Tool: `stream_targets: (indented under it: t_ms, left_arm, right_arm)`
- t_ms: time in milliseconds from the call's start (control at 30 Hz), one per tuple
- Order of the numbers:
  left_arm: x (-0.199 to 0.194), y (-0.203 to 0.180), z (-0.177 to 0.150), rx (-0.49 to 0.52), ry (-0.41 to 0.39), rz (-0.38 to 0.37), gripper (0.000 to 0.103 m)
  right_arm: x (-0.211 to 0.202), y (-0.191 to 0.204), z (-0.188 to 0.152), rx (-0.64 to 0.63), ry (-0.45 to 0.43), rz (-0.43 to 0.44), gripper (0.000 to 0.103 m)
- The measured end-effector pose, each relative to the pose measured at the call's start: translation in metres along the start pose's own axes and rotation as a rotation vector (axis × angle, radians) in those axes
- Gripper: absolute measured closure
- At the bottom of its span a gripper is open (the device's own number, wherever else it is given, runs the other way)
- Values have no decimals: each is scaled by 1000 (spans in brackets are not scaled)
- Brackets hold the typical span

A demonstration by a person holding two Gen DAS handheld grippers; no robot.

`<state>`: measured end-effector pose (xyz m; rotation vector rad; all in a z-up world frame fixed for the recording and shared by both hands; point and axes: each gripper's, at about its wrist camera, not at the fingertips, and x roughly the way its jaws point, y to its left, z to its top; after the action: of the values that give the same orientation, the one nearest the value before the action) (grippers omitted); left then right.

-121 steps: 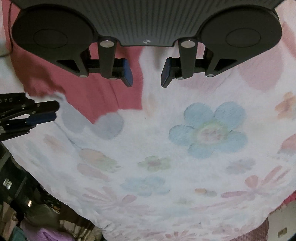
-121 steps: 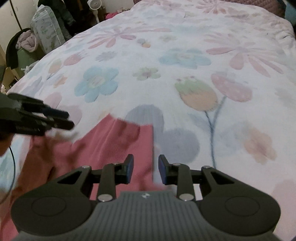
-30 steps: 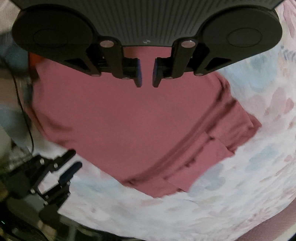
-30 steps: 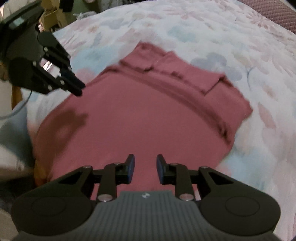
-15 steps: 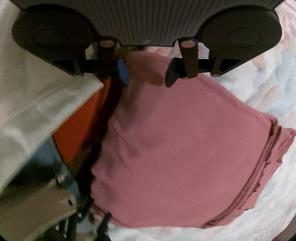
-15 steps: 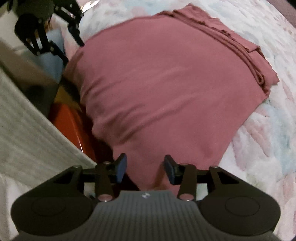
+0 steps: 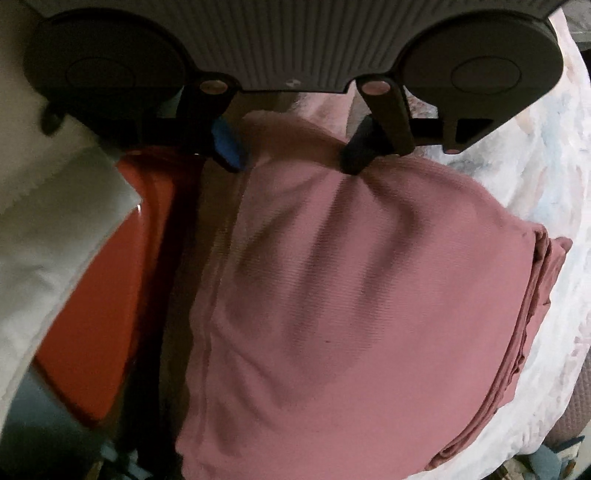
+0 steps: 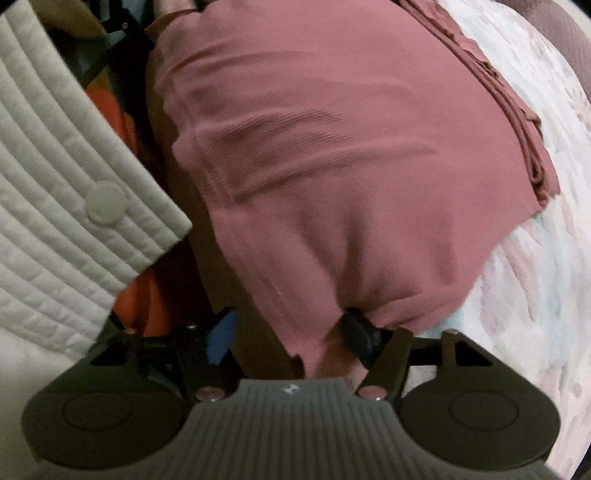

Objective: Fold small clothes
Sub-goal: 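Grasp the pink shirt hem with both tools and fold it up toward the collar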

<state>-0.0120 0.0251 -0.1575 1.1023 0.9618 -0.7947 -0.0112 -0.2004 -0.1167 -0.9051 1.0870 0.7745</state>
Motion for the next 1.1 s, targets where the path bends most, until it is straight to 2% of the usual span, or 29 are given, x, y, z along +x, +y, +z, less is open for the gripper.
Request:
stream_targets:
  t_ms: [133, 200, 267, 333, 367, 400, 433, 500, 600, 700, 833, 967, 1033, 1100]
  left_arm:
    - [11, -7, 3, 22, 4, 27, 18]
    - [16, -9, 5, 31, 10, 32, 16]
    - [19, -14, 8, 31, 18, 44, 16]
    - [19, -19, 12, 29, 22, 56, 16]
    - [19, -19, 12, 24, 19, 62, 21]
    - [17, -20, 11, 20, 14, 66, 38]
    - [15, -19, 10, 16, 8, 81, 46]
    - [6, -15, 8, -9, -8, 84, 69]
    - [-15, 2, 5, -96, -40, 25, 81]
    - [-37, 22, 0, -165, -57, -40, 84]
    - [-62, 49, 1, -230, -69, -118, 86]
    - [-75, 72, 5, -283, -61, -181, 87]
    - [-80, 85, 6, -310, -53, -235, 97]
    - [-91, 95, 6, -317, -55, -244, 97]
  right_arm:
    - [7, 3, -6, -52, -2, -6, 33]
    - [8, 0, -7, -32, -6, -2, 39]
    - [7, -7, -5, -13, -4, -16, 62]
    - [0, -22, -4, 29, -3, -6, 67]
    - [-3, -28, -2, 52, -5, 11, 73]
    - [-7, -34, -3, 76, -7, 31, 75]
    - [-11, -39, -3, 90, -8, 49, 80]
    - [-16, -51, -5, 117, -12, 81, 86]
    - [-26, -63, -7, 148, -25, 113, 92]
    - [-41, -70, -8, 170, -41, 133, 103]
    - [-72, -85, -5, 201, -81, 171, 103]
    - [-93, -103, 6, 191, -97, 136, 103]
    - [-95, -110, 9, 184, -88, 108, 103]
    - [-97, -116, 11, 185, -79, 96, 103]
